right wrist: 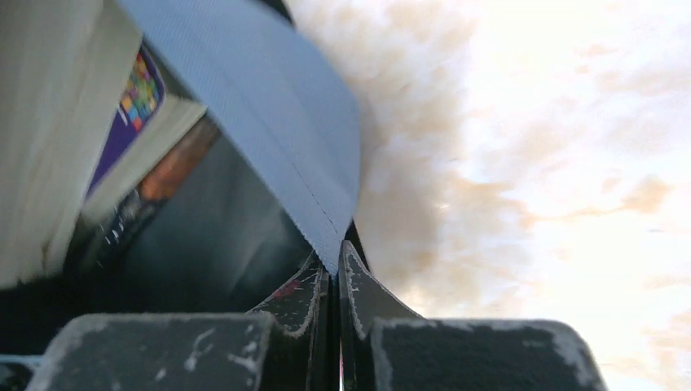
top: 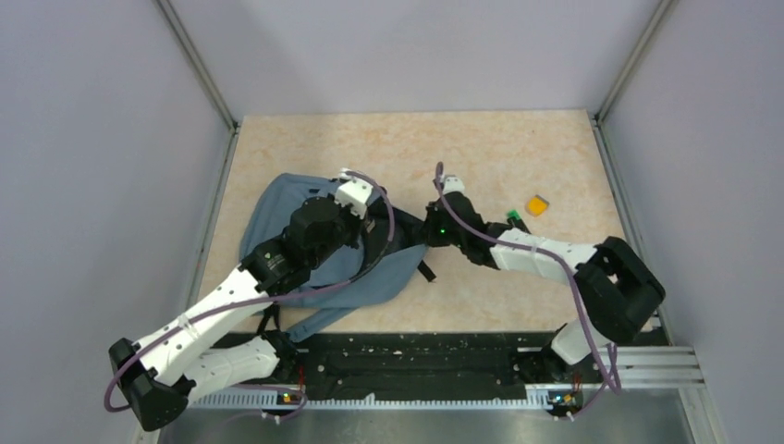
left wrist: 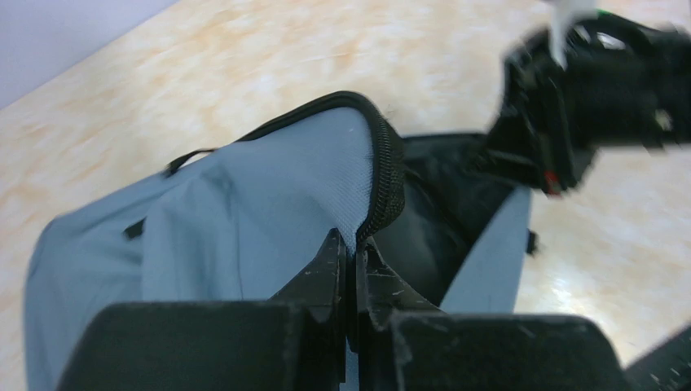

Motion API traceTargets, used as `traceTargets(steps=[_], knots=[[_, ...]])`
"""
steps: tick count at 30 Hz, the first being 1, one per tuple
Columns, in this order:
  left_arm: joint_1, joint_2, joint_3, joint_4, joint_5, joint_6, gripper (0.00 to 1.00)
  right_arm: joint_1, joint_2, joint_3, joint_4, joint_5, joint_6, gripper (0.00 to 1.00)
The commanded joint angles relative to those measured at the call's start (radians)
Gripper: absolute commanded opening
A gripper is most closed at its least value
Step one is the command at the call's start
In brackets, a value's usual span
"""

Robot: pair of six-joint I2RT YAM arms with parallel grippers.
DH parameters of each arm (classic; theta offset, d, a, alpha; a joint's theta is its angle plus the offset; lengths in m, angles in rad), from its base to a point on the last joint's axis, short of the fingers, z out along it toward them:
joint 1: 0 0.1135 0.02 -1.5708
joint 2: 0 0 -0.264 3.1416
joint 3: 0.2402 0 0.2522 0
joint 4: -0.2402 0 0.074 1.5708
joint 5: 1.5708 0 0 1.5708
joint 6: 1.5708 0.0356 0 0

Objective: Pack the student bag
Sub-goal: Move the student bag to the center of the board.

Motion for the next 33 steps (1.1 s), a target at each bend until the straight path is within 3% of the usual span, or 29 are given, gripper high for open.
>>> traceTargets(steps=[1,3,6,10,14,15,16,19,22,24,29,33], knots=[[-0.026,0.086,0.076,0.035,0.396,0.009,0.0,-0.141,-0.185,-0.033,-0.053,0.058,-0.111,0.0],[-0.08,0.156,0.12,0.03,0.46,-0.022,0.0,-0.17,-0.245,-0.057,-0.1,0.077,-0.131,0.0],[-0.19,0.296,0.187,0.038,0.438,-0.092,0.0,-0.193,-0.326,-0.101,-0.149,0.129,-0.15,0.0],[-0.268,0.446,0.211,0.179,0.416,-0.156,0.01,-0.212,-0.405,-0.144,-0.183,0.182,-0.153,0.0],[-0.282,0.512,0.234,0.276,0.311,-0.2,0.34,-0.22,-0.455,-0.143,-0.258,0.226,-0.16,0.12],[-0.282,0.513,0.234,0.285,0.273,-0.207,0.48,-0.221,-0.47,-0.144,-0.272,0.243,-0.163,0.17],[-0.283,0.51,0.232,0.289,0.238,-0.211,0.56,-0.221,-0.488,-0.147,-0.283,0.261,-0.162,0.23],[-0.28,0.474,0.199,0.266,0.116,-0.248,0.66,-0.221,-0.573,-0.181,-0.286,0.336,-0.141,0.34],[-0.262,0.4,0.1,0.258,0.033,-0.286,0.7,-0.221,-0.703,-0.248,-0.229,0.364,-0.13,0.58],[-0.26,0.33,0.055,0.213,0.015,-0.309,0.71,-0.221,-0.782,-0.285,-0.198,0.362,-0.131,0.68],[-0.224,0.142,-0.034,0.047,0.106,-0.433,0.75,-0.221,-0.939,-0.347,-0.179,0.397,-0.113,0.72],[-0.206,0.018,-0.037,-0.197,0.118,-0.544,0.75,-0.221,-1.024,-0.383,-0.171,0.404,-0.109,0.73]])
